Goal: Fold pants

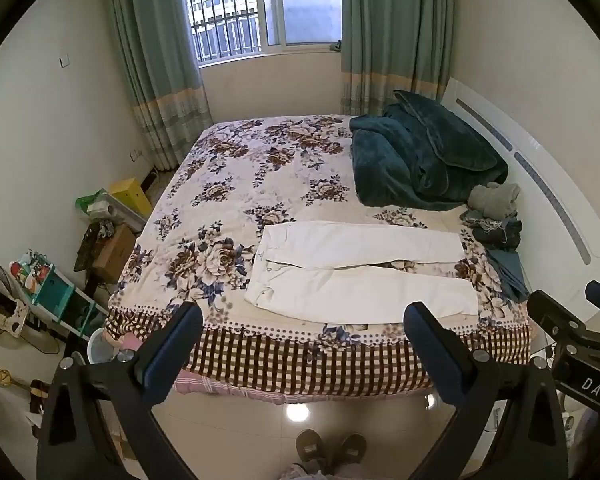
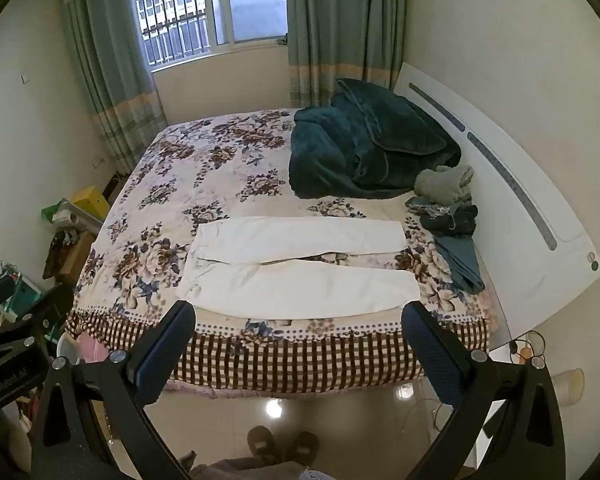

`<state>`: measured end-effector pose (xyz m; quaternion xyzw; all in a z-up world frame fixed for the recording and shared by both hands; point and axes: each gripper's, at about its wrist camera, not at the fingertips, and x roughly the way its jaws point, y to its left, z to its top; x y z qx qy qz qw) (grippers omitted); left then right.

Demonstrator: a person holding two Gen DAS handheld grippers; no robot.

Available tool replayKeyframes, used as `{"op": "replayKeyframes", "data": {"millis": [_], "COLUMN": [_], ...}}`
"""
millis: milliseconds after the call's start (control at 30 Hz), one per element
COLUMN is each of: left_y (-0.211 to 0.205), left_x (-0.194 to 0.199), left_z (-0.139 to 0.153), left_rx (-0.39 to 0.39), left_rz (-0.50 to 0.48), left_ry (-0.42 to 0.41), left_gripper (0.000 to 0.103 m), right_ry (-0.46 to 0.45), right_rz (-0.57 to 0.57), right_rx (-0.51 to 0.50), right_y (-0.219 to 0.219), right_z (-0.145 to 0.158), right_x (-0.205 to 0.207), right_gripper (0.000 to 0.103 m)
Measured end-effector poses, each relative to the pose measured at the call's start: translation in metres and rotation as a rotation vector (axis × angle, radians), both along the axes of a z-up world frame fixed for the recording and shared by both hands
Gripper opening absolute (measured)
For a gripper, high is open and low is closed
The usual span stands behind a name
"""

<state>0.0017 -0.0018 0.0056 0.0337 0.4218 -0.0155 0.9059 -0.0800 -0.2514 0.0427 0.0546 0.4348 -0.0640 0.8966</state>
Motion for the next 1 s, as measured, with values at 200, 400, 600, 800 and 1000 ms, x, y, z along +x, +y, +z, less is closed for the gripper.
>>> {"op": "replayKeyframes", "data": {"millis": [200, 400, 600, 800, 1000], "left_y": [0.0004, -0.0015, -0.0009, 0.0001, -0.0013], "left_x": [0.0036, 0.0047, 0.0046, 0.0033, 0.0036], "left_z": [0.0031, 0.0043, 0.0047, 0.0039, 0.0018], "left_rx": [-0.005, -0.004, -0.005, -0.007, -0.006], "left_rz": [-0.001, -0.002, -0.003, -0.003, -0.005], "left_ry": [0.001, -0.001, -0.002, -0.003, -0.007], "left_gripper": [0.103, 0.103, 0.103, 0.103, 0.103], "right_ry": [-0.002, -0.002, -0.005, -0.006, -0.006], "right_rz": [0.000, 0.001, 0.003, 0.003, 0.003], "right_rx": [-0.003, -0.004, -0.008, -0.009, -0.011], "right_y": [0.0015, 0.0026, 0.0039, 0.0043, 0.0067], "right_z": [-0.0021, -0.0014, -0.0023, -0.0023, -0.0015], "right_x": [-0.0003, 0.0005, 0.0017, 0.0014, 0.0032], "right_gripper": [0.103, 0.103, 0.103, 0.103, 0.103]}}
